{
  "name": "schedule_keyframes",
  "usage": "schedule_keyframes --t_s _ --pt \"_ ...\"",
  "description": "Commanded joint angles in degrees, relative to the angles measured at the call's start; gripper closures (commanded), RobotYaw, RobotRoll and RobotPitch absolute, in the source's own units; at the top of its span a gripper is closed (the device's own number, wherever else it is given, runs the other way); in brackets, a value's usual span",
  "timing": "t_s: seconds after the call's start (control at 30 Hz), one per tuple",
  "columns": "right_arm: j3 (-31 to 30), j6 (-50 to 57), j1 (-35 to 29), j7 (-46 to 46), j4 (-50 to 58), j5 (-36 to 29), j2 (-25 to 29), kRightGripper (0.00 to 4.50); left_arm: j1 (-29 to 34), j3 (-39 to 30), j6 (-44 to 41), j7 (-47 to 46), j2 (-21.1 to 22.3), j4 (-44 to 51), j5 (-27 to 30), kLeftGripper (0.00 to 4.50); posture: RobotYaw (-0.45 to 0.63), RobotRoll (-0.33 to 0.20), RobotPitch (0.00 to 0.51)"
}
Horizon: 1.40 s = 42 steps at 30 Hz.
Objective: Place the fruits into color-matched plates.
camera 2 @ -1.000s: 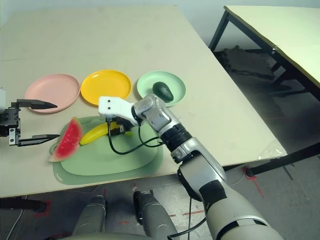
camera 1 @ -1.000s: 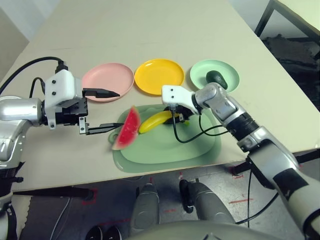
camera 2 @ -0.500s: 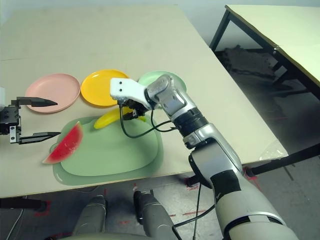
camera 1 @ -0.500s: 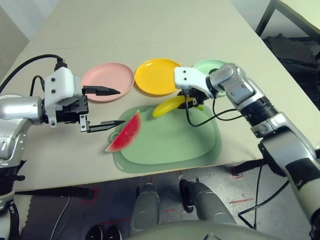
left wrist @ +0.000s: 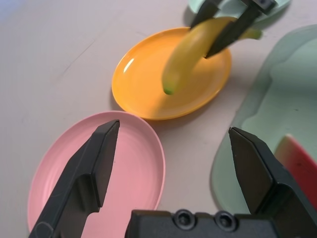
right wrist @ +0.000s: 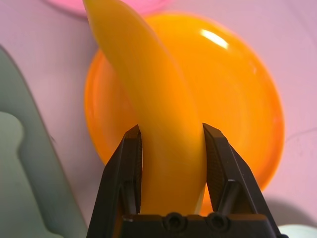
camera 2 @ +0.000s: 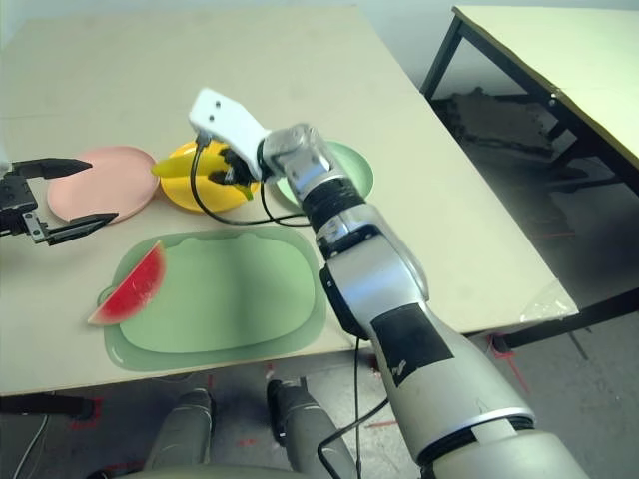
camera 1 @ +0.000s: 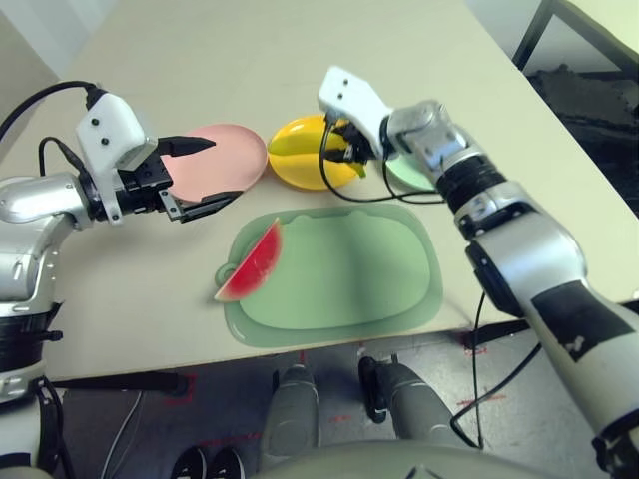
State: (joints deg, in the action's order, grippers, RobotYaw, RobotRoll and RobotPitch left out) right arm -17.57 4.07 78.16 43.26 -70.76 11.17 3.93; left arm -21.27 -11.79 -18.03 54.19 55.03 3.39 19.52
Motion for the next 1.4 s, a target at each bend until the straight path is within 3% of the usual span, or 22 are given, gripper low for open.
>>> schedule_keyframes --t_s 0.03,0.17,0.43,0.67,0.8,0.97,1.07,1.23,1.4 --pt "-0.3 -1.3 -0.8 -3.9 -3.0 2.5 -0.8 2.76 -1.6 1.5 -2.0 -3.5 -1.8 -0.4 -1.8 0.0 0.11 0.0 0.182" --pt "-0.4 -1.9 -0.9 -6.8 -4.4 4.6 -0.8 2.76 -2.4 2.2 -3.0 -4.6 -3.0 0.2 -2.2 0.0 0.11 0.0 0.172" --pt "1.3 -4.0 1.4 -9.3 -4.3 5.4 0.2 0.04 -3.4 3.5 -1.8 -3.0 -3.4 -0.4 -2.3 0.0 0.09 0.0 0.174" --pt "4.5 -6.5 6.5 -8.0 -2.0 3.2 2.8 0.04 -5.6 7.1 2.9 1.6 -3.0 -1.5 -3.8 0.0 0.08 0.0 0.175" --pt "6.9 -4.2 5.2 2.9 3.8 -0.5 6.1 0.04 -7.9 9.5 12.3 10.2 0.4 -4.5 -6.0 0.0 0.08 0.0 0.179" --pt "6.2 17.3 -11.7 25.2 33.8 -9.6 15.7 0.04 -12.8 12.9 27.9 25.1 5.0 -11.5 -7.2 0.0 0.06 0.0 0.19" --pt "8.1 37.3 -26.1 31.6 58.5 -20.8 22.0 0.04 -17.1 15.7 37.7 33.5 5.9 -16.7 -7.8 0.0 0.04 0.0 0.195" --pt "13.9 55.0 -43.0 26.6 82.3 -32.9 24.9 0.04 -23.4 25.7 49.4 38.3 8.0 -21.3 -6.7 0.0 0.02 0.0 0.198" --pt "18.2 51.5 -55.4 18.9 92.3 -37.3 21.8 0.04 -29.0 37.4 57.8 38.3 10.0 -23.1 -4.8 0.0 0.0 0.0 0.196"
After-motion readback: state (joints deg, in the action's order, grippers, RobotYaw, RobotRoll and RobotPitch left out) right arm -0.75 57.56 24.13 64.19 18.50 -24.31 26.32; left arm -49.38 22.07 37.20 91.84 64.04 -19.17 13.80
